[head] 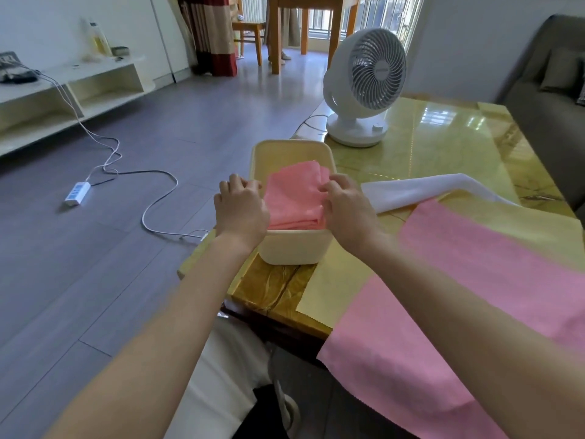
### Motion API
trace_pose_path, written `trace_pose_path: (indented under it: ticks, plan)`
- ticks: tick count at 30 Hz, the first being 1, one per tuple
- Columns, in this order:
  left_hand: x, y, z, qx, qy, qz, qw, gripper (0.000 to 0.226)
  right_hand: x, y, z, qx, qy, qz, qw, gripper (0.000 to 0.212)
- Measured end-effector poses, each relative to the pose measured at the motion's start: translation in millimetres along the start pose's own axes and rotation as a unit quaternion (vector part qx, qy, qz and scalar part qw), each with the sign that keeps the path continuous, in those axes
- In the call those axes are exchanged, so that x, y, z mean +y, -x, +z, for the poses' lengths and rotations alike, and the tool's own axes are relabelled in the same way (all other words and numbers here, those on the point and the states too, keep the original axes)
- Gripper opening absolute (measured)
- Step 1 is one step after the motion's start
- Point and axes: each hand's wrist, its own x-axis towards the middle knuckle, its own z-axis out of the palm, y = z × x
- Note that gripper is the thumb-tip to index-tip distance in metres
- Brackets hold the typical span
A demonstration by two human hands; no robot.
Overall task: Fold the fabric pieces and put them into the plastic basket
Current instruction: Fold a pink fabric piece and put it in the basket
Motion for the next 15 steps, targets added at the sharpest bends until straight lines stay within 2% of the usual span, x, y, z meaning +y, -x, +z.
trace_pose_path:
  ticks: [3, 5, 7, 10, 13, 15]
  plan:
    - [25.1, 19.4, 3.4, 0.088, 0.065, 0.087, 0.990, 0.033, 12.8, 40.0, -4.6, 0.064, -0.041, 0.031, 0.997, 0.029]
    - [49.0, 43.0, 14.9, 0.101, 0.121, 0.167, 0.973, 0.030, 30.7, 72.4, -3.5, 0.062, -0.032, 0.083, 0.994, 0.025]
    - [71.3, 69.6, 35.5, 0.032, 0.160, 0.214, 0.963, 0.017, 52.5, 105.9, -0.4, 0.036, -0.005, 0.146, 0.989, 0.024]
    - [96.9, 97.7, 73.6, -0.118, 0.153, 0.262, 0.946, 0.026, 88.4, 152.8, 1.6, -0.024, 0.074, 0.271, 0.959, 0.034]
    - [118.3, 109.9, 103.2, -0.279, 0.037, 0.293, 0.914, 0.039, 129.1, 189.9, -3.4, -0.113, 0.141, 0.395, 0.901, 0.047]
    - [129.5, 115.0, 114.9, -0.327, -0.040, 0.313, 0.891, 0.042, 150.6, 205.9, -5.7, -0.148, 0.123, 0.429, 0.883, 0.048]
